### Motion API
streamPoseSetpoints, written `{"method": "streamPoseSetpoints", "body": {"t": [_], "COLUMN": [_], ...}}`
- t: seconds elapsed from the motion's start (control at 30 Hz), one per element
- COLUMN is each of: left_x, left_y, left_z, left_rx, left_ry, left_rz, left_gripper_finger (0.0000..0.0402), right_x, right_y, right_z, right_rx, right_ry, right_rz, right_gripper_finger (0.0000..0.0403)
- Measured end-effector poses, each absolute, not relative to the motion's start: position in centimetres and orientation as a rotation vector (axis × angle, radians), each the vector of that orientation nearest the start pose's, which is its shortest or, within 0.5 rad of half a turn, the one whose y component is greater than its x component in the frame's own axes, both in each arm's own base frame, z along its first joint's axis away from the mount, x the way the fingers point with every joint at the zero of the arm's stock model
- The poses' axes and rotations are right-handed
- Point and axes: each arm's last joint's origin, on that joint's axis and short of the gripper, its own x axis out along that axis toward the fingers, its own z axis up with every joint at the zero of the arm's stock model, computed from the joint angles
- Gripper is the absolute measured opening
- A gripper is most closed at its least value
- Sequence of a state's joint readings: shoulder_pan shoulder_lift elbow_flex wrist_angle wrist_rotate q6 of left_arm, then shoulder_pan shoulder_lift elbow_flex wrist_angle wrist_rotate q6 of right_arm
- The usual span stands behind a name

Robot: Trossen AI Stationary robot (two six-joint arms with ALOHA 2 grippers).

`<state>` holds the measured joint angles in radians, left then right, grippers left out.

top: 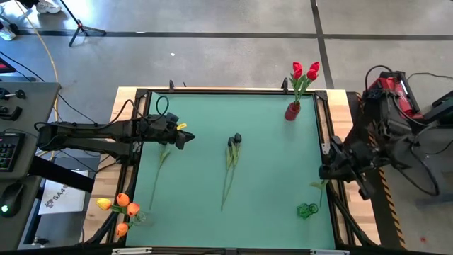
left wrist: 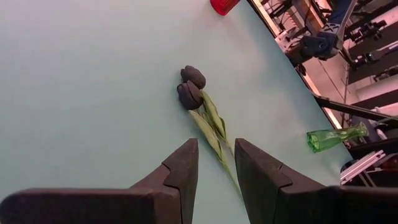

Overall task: Sort flowers into vase by color
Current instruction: Put the black tulip into the green vase

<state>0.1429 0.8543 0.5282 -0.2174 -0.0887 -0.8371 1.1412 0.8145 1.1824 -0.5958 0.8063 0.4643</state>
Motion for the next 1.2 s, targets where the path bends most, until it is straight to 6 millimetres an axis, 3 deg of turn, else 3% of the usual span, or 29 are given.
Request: {"method": "streamPoseSetpoints", "body": {"t": [0.6,0.83,1.2], "left_x": [17.8,17.8,17.8], "left_y": [2.9,2.9,3.0], "left_z": [23.1,23.1,23.1], "left_rx": [-0.83,-0.844,-0.87], "left_ry": [0.405,0.399,0.378], "left_rz": [0.466,0.469,0.52], "left_gripper_finger": [0.0092,0.0092,0.0092], "right_x": [7.3,7.8,7.3], "right_y": [14.7,16.0,15.1], "right_z": [40.2,39.2,37.0], "right_rx": [0.159,0.191,0.365], "right_ry": [0.225,0.261,0.455], "right_rz": [0.188,0.156,0.081], "right_gripper_finger": [0.0,0.0004,0.0095]}}
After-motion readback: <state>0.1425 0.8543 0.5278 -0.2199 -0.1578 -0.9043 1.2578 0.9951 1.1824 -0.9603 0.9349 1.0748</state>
